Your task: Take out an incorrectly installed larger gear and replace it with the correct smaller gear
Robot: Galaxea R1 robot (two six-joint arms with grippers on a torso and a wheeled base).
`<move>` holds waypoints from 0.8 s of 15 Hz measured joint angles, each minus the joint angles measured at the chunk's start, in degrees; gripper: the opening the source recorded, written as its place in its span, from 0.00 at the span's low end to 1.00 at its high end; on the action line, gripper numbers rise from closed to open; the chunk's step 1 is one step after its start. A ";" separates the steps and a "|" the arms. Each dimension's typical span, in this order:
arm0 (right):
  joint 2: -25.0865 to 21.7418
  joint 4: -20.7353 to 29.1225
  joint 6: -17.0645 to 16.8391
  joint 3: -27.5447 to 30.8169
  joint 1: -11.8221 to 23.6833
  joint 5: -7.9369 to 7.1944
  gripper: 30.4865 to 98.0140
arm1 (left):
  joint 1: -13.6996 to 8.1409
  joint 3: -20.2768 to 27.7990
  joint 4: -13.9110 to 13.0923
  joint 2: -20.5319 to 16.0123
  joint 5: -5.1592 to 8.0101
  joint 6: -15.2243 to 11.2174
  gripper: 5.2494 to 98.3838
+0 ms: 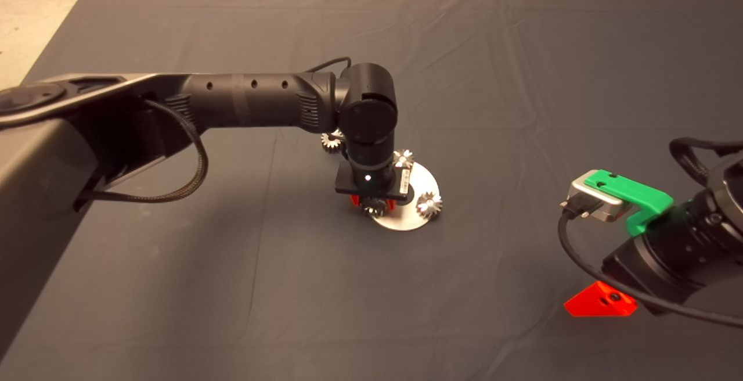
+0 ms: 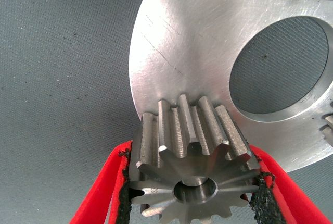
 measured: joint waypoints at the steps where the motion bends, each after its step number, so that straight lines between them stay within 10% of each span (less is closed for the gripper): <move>1: 0.02 0.00 0.00 0.00 0.01 0.02 1.00 | 0.00 0.16 -0.01 -0.34 -0.16 -0.02 0.43; 12: 0.02 0.00 0.00 0.00 -1.07 0.11 1.00 | -2.65 1.26 -3.63 -0.65 0.15 -0.24 0.42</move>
